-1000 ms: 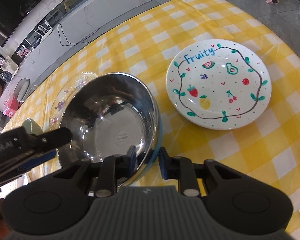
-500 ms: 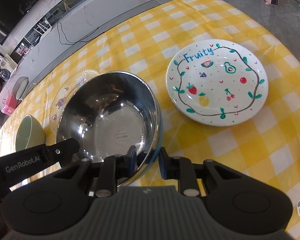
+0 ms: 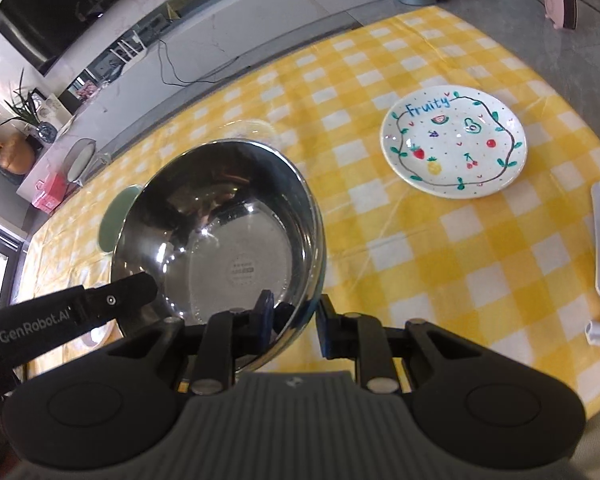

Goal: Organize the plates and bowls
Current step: 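Carry the blue bowl with both grippers and lower it into the orange bowl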

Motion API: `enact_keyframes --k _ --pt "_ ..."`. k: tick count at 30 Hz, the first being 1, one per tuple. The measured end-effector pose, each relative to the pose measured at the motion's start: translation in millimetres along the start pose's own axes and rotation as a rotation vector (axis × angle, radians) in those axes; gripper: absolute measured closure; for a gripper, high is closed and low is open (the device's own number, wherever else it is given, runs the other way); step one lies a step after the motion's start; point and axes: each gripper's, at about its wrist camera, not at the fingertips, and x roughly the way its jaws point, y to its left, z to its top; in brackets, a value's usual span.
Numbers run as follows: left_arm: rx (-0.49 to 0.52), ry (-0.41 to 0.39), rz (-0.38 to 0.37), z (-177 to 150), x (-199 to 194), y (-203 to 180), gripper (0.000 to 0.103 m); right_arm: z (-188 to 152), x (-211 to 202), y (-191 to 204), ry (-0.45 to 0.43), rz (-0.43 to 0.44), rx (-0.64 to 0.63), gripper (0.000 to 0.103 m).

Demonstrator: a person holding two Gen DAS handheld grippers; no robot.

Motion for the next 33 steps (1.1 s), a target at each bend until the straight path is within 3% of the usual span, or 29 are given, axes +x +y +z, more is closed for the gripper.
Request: enact_keyframes --k 8,18,33 --pt "-0.051 -0.032 -0.025 -27 -57 30 0.093 -53 -42 32 -0.023 0.043 -0.035 0.082" --pt "-0.133 -0.072 -0.007 -51 -105 71 0.093 -90 -70 70 -0.001 0.098 -0.094 0.082" --pt "-0.309 -0.054 0.005 -74 -113 142 0.093 -108 -52 123 0.075 0.128 -0.196 0.082"
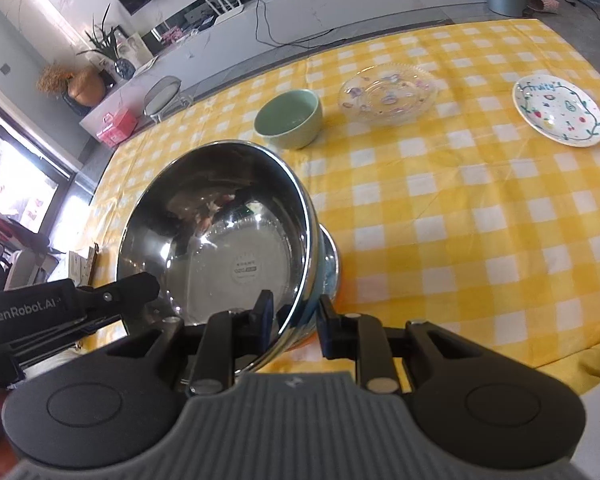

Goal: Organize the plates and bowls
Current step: 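Carry the blue bowl with both grippers and lower it into the orange bowl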

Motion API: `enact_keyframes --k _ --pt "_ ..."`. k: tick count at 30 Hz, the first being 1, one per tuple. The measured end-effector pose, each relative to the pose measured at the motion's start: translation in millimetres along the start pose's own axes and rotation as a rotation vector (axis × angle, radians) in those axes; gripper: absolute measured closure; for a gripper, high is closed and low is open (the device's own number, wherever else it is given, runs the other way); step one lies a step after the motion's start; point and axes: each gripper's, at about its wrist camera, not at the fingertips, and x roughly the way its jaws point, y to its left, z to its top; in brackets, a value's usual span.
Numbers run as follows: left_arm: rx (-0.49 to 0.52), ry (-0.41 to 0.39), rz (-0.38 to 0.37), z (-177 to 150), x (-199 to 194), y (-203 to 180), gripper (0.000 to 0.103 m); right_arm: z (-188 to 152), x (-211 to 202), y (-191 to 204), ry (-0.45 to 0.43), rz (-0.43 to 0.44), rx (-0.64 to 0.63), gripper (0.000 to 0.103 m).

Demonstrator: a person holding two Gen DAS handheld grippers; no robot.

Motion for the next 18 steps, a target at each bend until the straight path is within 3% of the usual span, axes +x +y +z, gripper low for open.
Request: enact_keyframes --k 7,18 --pt "-0.079 0.046 -0.016 0 25 17 0.093 8 17 3 0.029 -0.046 -0.007 0.082" --pt "-0.099 0.085 0.031 -3 50 22 0.094 14 48 0 0.069 -0.101 0.002 0.082"
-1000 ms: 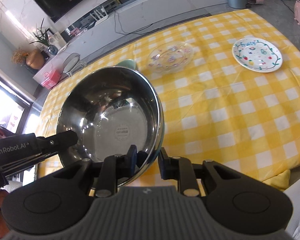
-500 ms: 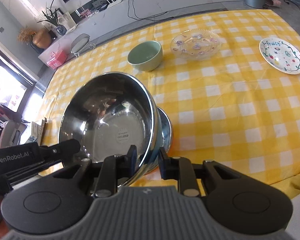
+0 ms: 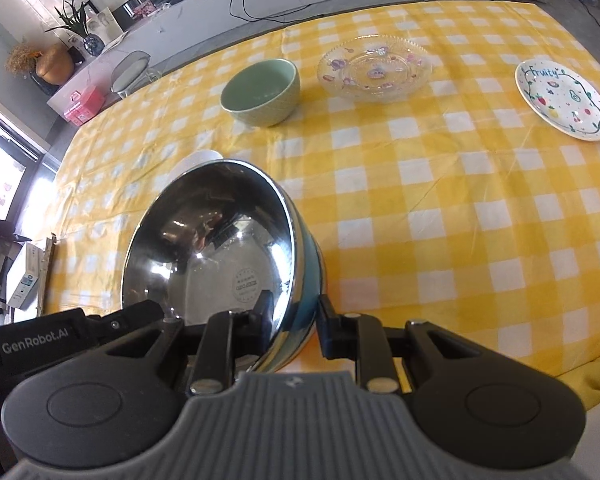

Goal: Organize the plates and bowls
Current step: 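Carry the blue bowl with both grippers and lower it into the orange bowl, then open both grippers and lift them off the stacked bowls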

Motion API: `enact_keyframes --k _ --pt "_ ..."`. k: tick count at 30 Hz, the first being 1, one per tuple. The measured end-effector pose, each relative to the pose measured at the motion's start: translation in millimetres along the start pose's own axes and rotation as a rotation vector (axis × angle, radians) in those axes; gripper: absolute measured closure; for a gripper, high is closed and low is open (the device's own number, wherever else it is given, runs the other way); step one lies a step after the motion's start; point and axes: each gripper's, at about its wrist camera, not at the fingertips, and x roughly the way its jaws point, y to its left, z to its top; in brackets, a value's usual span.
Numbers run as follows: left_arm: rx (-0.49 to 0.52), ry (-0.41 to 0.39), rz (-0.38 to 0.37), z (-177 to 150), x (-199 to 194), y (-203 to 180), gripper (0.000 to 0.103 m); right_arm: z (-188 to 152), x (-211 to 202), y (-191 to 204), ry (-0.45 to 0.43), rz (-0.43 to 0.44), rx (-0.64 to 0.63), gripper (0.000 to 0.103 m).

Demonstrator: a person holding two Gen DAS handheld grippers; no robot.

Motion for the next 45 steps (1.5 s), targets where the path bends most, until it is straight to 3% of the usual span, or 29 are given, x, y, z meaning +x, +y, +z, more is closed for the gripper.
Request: enact_keyframes --k 14,24,29,35,45 --pt "0.062 -0.033 0.086 -4 5 -8 0.093 -3 11 19 -0.037 -0.124 -0.143 0.08" --pt "0.088 -0.071 0.102 -3 0 -6 0.091 -2 9 10 -0.054 -0.109 -0.12 0.08" --pt "0.081 -0.107 0.072 3 -14 -7 0.082 0 -8 5 -0.091 -0.077 -0.1 0.072" --pt "0.18 -0.133 0.067 11 -27 -27 0.081 3 -27 5 -0.115 -0.031 -0.086 0.07" --pt "0.323 -0.082 0.018 53 -26 -59 0.08 43 -32 2 -0.117 -0.012 -0.079 0.069"
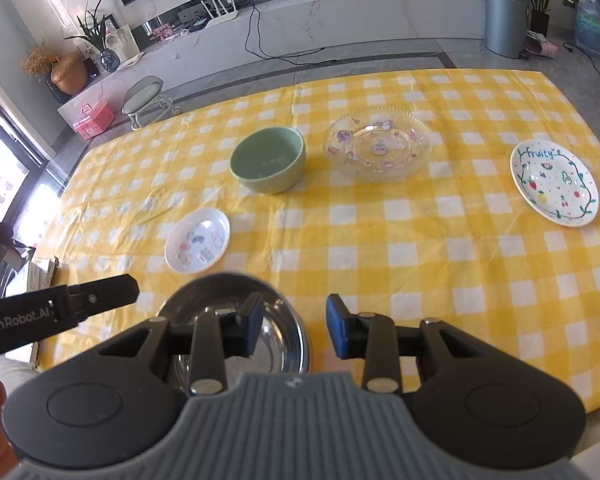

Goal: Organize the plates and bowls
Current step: 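Open both grippers and lift them off the stacked bowls, then reach both grippers to the pale green bowl rim and close them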

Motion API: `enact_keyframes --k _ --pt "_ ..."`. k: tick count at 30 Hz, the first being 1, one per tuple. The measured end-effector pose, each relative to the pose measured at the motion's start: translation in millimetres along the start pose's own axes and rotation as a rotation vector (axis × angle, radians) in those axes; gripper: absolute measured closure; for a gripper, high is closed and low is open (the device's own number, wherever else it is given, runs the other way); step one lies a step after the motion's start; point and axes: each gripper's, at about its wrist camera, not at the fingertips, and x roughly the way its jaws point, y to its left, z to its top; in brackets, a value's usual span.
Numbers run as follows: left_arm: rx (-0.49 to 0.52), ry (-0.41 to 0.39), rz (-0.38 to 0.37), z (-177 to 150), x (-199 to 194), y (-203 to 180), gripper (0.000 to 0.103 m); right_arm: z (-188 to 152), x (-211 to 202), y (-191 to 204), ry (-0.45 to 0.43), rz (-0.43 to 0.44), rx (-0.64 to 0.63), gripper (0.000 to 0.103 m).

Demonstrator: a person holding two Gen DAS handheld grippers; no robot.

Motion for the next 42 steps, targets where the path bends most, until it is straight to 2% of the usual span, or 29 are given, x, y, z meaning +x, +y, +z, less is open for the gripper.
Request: enact_keyframes --k 6,13,16,22,26,32,36,40,42 --pt "0.027 0.025 -0.022 37 22 1 0.08 36 19 -4 0.022 0.008 0.027 0.069" --pt "0.03 0.092 -0.068 76 72 5 0.08 80 56 -5 0.048 0.005 0.06 0.069" --pt "0.012 0.104 -0.07 91 98 11 0.08 99 77 -6 0.058 0.003 0.075 0.076" --pt "-0.067 0.134 -0.073 117 146 27 0.08 131 126 -3 0.102 -0.013 0.084 0.081" --pt "-0.036 0.162 -0.03 132 178 28 0.078 147 157 1 0.147 -0.025 0.086 0.081" --pt "-0.067 0.198 -0.022 145 211 30 0.077 167 193 -2 0.213 -0.024 0.104 0.081" --pt "-0.045 0.221 -0.014 142 225 27 0.077 169 207 -3 0.236 -0.025 0.105 0.082" --pt "-0.05 0.252 -0.008 137 237 29 0.077 167 218 -3 0.253 -0.037 0.091 0.088" --pt "-0.047 0.26 0.001 136 240 29 0.082 165 223 -5 0.265 -0.037 0.095 0.091"
